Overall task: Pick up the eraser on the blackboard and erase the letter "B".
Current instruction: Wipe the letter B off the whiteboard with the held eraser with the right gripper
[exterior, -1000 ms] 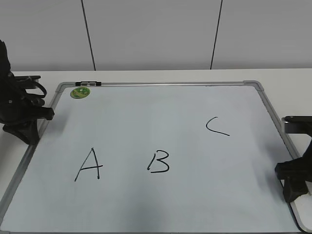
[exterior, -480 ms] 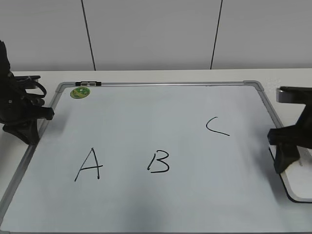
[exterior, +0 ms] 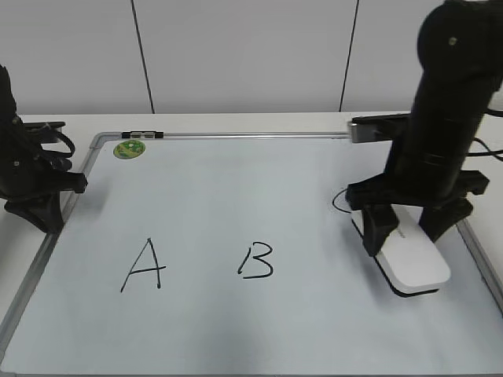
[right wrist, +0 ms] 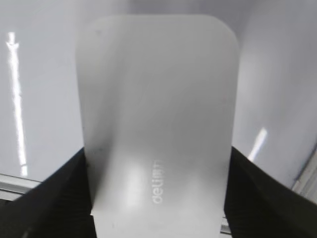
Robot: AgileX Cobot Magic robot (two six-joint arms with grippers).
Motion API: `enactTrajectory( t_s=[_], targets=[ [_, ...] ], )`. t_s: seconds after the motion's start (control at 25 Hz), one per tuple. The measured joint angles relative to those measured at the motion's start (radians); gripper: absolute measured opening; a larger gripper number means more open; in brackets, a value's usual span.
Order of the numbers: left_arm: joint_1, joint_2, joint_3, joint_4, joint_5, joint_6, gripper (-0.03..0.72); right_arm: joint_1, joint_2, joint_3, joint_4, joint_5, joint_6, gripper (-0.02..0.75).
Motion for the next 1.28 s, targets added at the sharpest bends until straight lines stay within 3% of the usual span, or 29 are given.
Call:
enactTrajectory(
  t_s=[0.56, 1.28],
  targets=[
    [0.0, 0.0, 0.0, -0.002, 0.0, 0.0, 0.042, 0.136, 0.233, -0.27, -0.002, 0.013, -0.003, 0.529],
    [0.0, 0.0, 0.0, -0.002, 0.0, 0.0, 0.041, 0.2, 0.347, -0.328, -0.055, -0.001, 0.032, 0.528]
  ],
)
